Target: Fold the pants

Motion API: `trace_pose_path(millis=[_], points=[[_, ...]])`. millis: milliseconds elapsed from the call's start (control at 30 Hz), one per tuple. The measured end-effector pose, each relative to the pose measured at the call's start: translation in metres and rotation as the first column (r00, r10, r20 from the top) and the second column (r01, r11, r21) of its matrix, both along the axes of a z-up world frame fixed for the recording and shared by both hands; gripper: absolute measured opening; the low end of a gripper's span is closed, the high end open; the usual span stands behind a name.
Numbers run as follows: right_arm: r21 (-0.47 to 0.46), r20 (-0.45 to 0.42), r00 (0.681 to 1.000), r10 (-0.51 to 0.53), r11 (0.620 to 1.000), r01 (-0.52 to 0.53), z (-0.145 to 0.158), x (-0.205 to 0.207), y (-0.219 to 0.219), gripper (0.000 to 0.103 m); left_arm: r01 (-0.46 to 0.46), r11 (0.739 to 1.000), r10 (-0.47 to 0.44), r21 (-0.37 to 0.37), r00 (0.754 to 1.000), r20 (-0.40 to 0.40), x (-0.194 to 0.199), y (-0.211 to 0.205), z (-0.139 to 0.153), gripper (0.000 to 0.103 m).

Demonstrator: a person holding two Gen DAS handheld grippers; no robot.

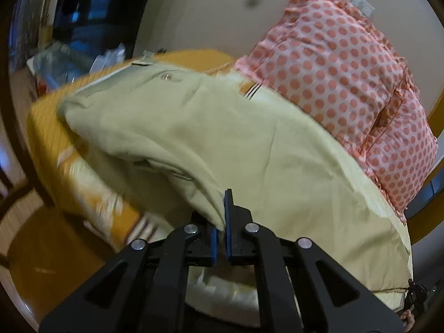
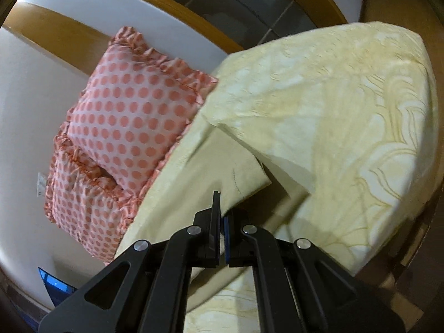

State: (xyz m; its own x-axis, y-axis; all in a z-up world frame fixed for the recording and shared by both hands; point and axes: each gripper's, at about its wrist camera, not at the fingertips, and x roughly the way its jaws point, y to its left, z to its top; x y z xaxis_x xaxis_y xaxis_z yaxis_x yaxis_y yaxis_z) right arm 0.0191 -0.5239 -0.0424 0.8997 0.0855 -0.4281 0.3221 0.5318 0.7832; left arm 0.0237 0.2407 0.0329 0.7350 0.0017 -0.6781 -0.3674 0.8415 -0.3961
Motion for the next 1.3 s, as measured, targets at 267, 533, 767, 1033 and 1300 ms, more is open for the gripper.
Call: trace_pose_path(millis=[267, 533, 767, 1033, 1300], points=[[-0.036, -0.024, 1.0, -0.019, 0.999, 0.018, -0.001, -0.01, 0.0, 0.001, 0.009, 0.999, -0.01, 0.033, 1.0, 0.026, -0.004, -0.009, -0.01, 0.007], [-0.191, -0.03, 0.994, -0.104, 0.977, 0.097, 0.024, -0.033, 0.012, 0.066, -0.058, 0.983, 0.038, 0.172, 0.992, 0.118, -0.039, -0.017, 0.015, 0.051], [-0.294, -0.074, 0.99, -0.123, 0.951, 0.097, 0.019, -0.025, 0.026, 0.065, -0.166, 0.945, 0.076, 0.283, 0.95, 0.303, -0.055, -0.03, 0.053, 0.071], [-0.324, -0.017, 0.999, -0.039, 0.946, 0.032, 0.014, -0.021, 0.053, 0.032, -0.013, 0.965, -0.038, 0.261, 0.981, 0.188, -0.004, -0.046, 0.023, 0.071], [-0.272, 0.075, 0.997, 0.031, 0.962, -0.009, 0.029, 0.002, 0.053, 0.005, 0.004, 0.98, -0.033, 0.2, 0.989, 0.144, 0.001, -0.038, -0.008, 0.075]])
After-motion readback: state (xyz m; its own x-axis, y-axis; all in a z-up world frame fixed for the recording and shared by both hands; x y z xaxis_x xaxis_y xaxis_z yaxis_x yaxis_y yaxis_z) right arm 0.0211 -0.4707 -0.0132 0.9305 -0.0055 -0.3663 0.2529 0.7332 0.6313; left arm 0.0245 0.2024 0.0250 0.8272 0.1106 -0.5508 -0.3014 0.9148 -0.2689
